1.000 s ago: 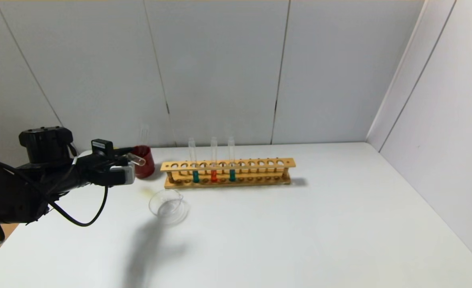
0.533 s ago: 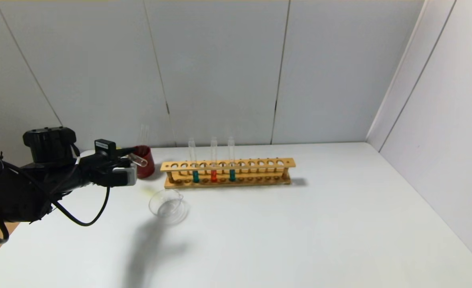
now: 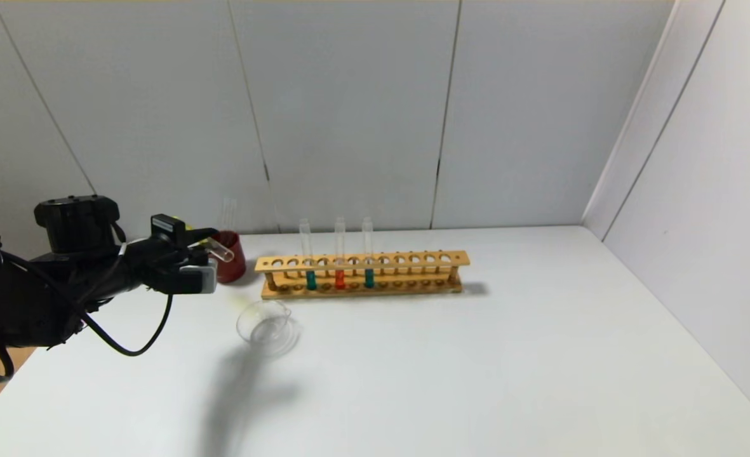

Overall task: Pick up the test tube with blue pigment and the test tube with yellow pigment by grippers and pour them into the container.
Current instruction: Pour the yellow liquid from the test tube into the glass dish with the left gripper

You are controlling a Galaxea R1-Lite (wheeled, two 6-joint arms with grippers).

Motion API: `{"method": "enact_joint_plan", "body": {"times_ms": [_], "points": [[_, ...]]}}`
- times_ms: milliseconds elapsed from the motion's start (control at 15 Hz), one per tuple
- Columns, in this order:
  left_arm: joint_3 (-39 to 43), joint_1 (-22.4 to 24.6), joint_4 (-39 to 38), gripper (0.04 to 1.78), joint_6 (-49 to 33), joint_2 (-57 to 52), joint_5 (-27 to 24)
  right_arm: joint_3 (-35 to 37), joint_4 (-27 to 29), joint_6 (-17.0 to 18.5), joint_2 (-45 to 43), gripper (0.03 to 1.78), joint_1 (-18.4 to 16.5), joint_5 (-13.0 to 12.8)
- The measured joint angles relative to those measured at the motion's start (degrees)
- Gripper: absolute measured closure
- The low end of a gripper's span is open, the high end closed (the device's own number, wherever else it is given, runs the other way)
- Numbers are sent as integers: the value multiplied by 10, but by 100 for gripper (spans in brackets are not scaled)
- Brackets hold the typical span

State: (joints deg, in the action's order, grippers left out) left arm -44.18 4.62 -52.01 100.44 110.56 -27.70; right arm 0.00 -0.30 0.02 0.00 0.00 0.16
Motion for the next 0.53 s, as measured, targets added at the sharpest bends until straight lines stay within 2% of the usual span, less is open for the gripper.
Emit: {"method": "enact_joint_plan", "body": {"times_ms": [533], "points": [[0,0,2,150,33,0,-1,0,0,0,0,6,0,0]]}}
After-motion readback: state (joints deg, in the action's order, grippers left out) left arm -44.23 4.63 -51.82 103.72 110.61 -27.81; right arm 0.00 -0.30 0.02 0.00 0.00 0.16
